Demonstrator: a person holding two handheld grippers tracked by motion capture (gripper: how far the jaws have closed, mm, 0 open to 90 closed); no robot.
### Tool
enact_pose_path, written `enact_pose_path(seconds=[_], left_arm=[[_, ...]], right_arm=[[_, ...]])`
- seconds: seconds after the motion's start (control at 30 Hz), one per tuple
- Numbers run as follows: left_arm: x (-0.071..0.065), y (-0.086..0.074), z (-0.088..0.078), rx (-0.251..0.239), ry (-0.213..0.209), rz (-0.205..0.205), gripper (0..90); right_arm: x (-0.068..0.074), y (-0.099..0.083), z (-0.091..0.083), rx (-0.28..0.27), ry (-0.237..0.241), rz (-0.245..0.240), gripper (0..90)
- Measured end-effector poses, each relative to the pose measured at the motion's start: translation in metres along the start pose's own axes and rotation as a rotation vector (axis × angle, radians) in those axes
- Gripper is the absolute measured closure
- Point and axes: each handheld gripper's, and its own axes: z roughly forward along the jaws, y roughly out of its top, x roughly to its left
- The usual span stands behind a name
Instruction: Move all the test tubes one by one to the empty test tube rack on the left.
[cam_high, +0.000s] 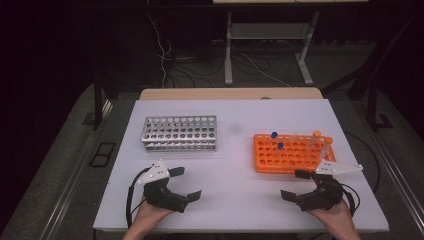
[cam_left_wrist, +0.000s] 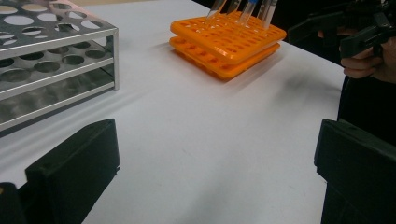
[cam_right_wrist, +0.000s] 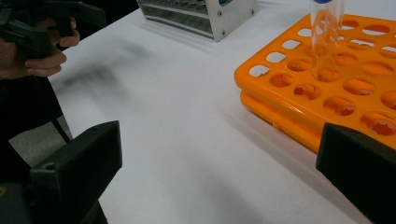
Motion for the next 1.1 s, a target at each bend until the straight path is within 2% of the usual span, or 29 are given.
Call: enact_pose_path(seconds=[0.2,0.63,0.87,1.1], left_arm=[[-0.0001,-0.0004,0.0015,0.001,-0.011,-0.001,0.0],[0.0016,-0.0006,-0.0005,-0.009,-0.006,-0.009,0.0],[0.0027,-0.0006,-0.0032,-0.02,0.005,-0.012,0.0],[0.0037,-0.0011,-0.0046,-0.028,0.012,-0.019,0.0]], right_arm=[[-0.0005,-0.0007,-0.0027,-0.005,-0.002,0.009,0.0],[0.0005,-0.0019,-0.0054,0.009,-0.012,0.014,0.0],[-0.0001,-0.0025,-0.0085,0.008,-0.018,0.03,0.0],[0.0014,-0.0025,-0.0096,0.031,-0.025,0.032,0.0]])
